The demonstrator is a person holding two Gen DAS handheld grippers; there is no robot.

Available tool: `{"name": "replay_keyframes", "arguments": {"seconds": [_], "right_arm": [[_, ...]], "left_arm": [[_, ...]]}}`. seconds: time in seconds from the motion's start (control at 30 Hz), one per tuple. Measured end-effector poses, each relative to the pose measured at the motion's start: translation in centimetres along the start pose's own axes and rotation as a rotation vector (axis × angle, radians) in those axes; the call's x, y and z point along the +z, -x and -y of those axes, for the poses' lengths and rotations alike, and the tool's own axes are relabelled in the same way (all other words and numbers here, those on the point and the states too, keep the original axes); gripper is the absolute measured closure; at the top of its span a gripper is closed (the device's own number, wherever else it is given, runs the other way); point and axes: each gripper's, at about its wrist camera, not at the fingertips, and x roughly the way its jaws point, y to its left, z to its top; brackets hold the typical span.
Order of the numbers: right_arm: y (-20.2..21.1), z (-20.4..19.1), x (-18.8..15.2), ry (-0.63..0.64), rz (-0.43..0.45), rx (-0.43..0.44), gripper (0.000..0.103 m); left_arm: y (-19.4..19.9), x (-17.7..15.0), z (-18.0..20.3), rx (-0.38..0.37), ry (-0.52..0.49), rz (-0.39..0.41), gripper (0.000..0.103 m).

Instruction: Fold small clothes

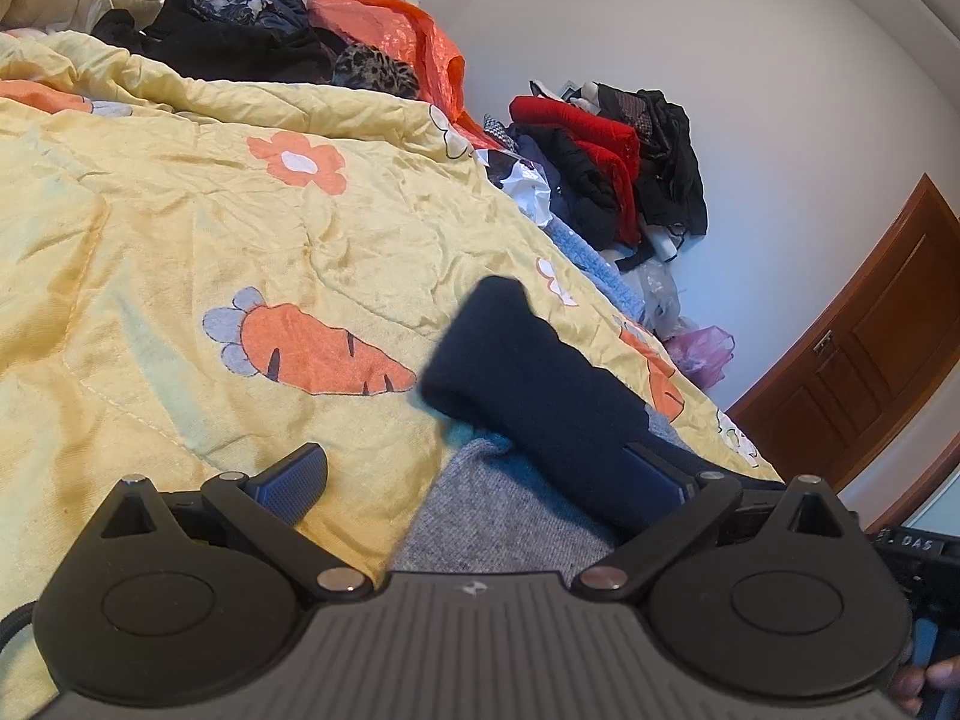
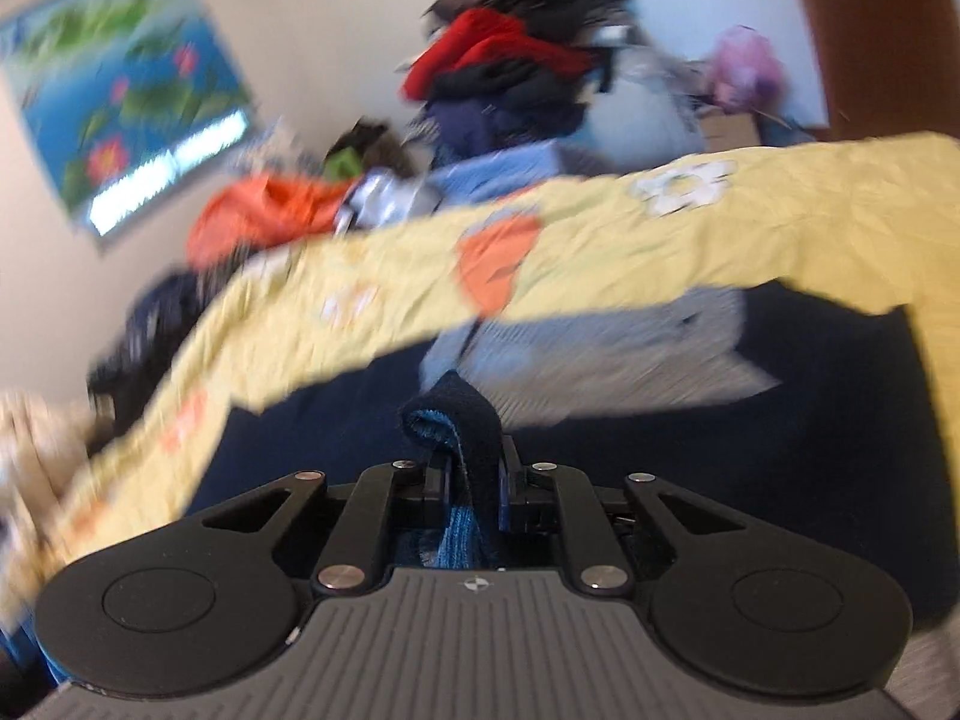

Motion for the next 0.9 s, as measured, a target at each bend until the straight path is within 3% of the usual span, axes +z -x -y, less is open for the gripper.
{"name": "replay_keyframes", "arguments": {"seconds": [0.27, 0.6, 0.63, 0.67, 0.73, 0.8, 0.9], "right_arm": [[2.2, 9.6, 1.9, -0.188, -0.026, -0.116, 0.086], [1.9, 12.3, 1.4, -0.156, -0.017, -0.190, 0.086], [1.8, 12.2, 1.2, -0.131, -0.005, -0.212, 0.079], [2.0, 12.1, 1.1, -0.121, 0.020, -0.227, 0.057], [3.4, 11.6, 0.8, -0.113, 0.137, -0.310, 0.041], [5.4, 10.1, -0.4, -0.109, 0.300, -0.366, 0.040], [4.8, 5.7, -1.8, 0.105, 0.227, -0.277, 0.037]], "left_arm": [[0.0, -0.1, 0.1, -0.001, -0.015, -0.003, 0.000], [0.0, -0.3, 0.9, 0.001, -0.062, -0.003, 0.000], [0.0, -0.4, 1.0, 0.001, -0.066, -0.003, 0.000], [0.0, -0.4, 1.0, 0.002, -0.069, -0.003, 0.000], [0.0, -0.4, 1.1, 0.004, -0.076, -0.003, 0.000], [0.0, -0.5, 1.2, 0.008, -0.087, -0.002, 0.000], [0.1, -0.7, 1.8, 0.011, -0.124, 0.003, 0.000]]}}
